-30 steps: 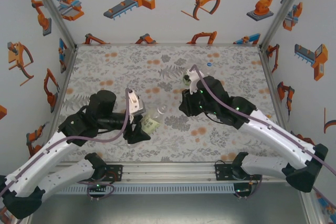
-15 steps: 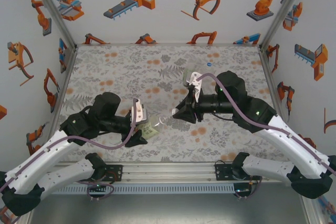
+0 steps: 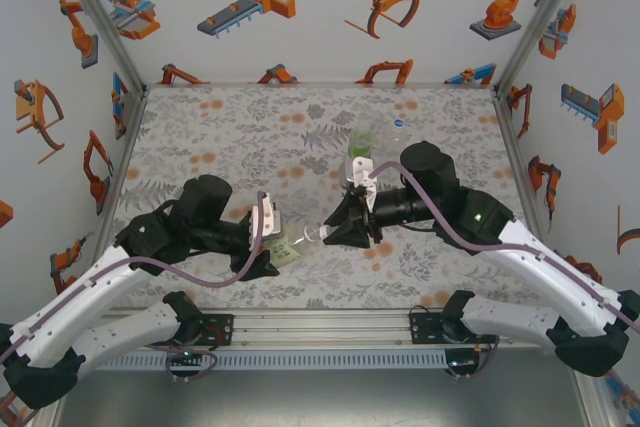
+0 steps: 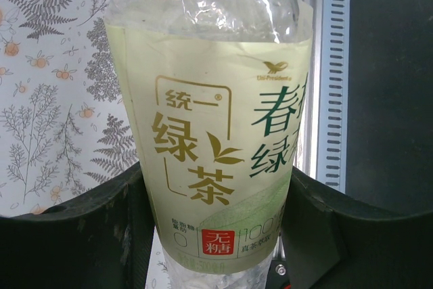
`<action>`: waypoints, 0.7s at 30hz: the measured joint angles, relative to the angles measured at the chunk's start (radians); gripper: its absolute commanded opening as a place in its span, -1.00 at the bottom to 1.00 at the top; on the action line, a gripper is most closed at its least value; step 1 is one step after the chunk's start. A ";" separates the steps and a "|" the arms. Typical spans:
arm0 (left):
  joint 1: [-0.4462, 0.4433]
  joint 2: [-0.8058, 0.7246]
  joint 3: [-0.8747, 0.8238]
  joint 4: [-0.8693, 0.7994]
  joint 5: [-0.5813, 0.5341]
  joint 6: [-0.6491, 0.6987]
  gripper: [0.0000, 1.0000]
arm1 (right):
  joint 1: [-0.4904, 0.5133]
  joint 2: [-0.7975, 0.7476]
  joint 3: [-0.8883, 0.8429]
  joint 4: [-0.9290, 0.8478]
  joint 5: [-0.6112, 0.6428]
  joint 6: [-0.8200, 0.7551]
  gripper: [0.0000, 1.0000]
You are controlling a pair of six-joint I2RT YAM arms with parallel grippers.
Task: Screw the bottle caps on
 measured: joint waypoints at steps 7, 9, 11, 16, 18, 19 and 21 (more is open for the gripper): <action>-0.009 0.006 0.012 -0.044 0.016 0.052 -1.00 | 0.015 0.022 -0.010 0.011 -0.020 -0.016 -0.72; -0.009 0.007 0.017 -0.053 0.019 0.059 -1.00 | 0.018 0.026 -0.010 0.011 -0.021 -0.019 -0.72; -0.011 0.008 0.022 -0.060 0.022 0.065 -1.00 | 0.023 0.029 -0.011 0.020 -0.029 -0.022 -0.75; -0.014 0.011 0.023 -0.067 0.023 0.067 -1.00 | 0.040 0.045 -0.011 0.054 -0.053 -0.025 -0.88; -0.014 0.012 0.024 -0.077 0.022 0.067 -1.00 | 0.040 0.053 -0.011 0.055 -0.054 -0.026 -0.93; -0.014 0.012 0.024 -0.080 0.022 0.067 -1.00 | 0.041 0.056 -0.011 0.055 -0.058 -0.026 -0.93; -0.014 0.012 0.024 -0.085 0.022 0.068 -1.00 | 0.042 0.058 -0.011 0.055 -0.061 -0.026 -0.99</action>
